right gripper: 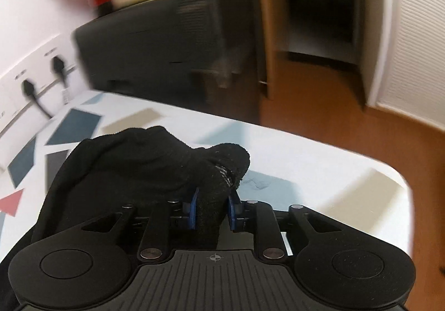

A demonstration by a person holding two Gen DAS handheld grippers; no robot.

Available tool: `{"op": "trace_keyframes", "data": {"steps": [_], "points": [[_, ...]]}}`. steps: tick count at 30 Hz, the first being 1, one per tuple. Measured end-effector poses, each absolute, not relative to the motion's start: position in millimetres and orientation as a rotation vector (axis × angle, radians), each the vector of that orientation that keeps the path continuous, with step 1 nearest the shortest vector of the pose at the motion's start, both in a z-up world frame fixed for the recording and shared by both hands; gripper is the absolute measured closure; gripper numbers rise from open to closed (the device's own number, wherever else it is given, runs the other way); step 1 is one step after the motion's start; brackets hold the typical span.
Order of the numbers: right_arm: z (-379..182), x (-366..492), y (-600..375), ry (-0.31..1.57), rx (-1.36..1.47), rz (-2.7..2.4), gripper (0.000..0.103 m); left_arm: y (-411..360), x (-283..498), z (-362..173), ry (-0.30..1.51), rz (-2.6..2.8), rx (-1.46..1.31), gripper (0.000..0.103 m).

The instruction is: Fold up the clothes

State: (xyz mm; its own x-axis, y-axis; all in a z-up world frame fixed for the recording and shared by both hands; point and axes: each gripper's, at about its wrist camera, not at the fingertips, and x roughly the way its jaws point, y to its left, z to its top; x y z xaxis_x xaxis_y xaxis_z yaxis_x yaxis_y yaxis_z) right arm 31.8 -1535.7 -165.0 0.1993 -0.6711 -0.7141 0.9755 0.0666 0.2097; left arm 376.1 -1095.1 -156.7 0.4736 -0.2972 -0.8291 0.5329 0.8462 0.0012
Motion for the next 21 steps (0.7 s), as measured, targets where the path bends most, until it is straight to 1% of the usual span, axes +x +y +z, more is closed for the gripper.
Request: {"op": "trace_keyframes", "data": {"steps": [1,2,4,5,6,7,8,10,12,13,16,19,21], "points": [[-165,28,-1533,0.513,0.745,-1.325,0.073,-1095,375,-157,0.943,-0.516,0.273,0.000],[-164,27,-1532,0.540,0.725,-1.341,0.064,-1094,375,-157,0.939,-0.518,0.271,0.000],[-158,27,-1532,0.561,0.744,-1.368,0.060,-1093,375,-157,0.936,-0.524,0.270,0.000],[-155,26,-1531,0.567,0.760,-1.381,0.053,-1092,375,-156,0.945,-0.529,0.273,0.000],[-150,28,-1529,0.559,0.772,-1.381,0.038,-1091,376,-155,0.958,-0.534,0.278,0.000],[-143,32,-1524,0.540,0.768,-1.351,0.029,-1087,376,-153,0.971,-0.531,0.272,0.000],[-136,37,-1519,0.521,0.754,-1.306,0.016,-1082,377,-151,0.983,-0.525,0.261,0.000],[-120,53,-1499,0.507,0.670,-1.208,0.014,-1061,376,-145,0.984,-0.515,0.188,0.000],[-107,75,-1477,0.521,0.575,-1.101,0.006,-1030,377,-137,0.959,-0.485,0.054,0.000],[-105,85,-1466,0.525,0.556,-1.041,0.005,-1014,377,-135,0.933,-0.470,-0.019,0.000],[-111,118,-1435,0.561,0.559,-0.859,0.004,-976,384,-133,0.882,-0.387,-0.166,0.000],[-127,157,-1404,0.638,0.572,-0.748,0.004,-950,412,-145,0.911,-0.238,-0.227,0.001],[-135,177,-1381,0.672,0.546,-0.691,0.004,-935,432,-155,0.935,-0.172,-0.320,0.005]]}}
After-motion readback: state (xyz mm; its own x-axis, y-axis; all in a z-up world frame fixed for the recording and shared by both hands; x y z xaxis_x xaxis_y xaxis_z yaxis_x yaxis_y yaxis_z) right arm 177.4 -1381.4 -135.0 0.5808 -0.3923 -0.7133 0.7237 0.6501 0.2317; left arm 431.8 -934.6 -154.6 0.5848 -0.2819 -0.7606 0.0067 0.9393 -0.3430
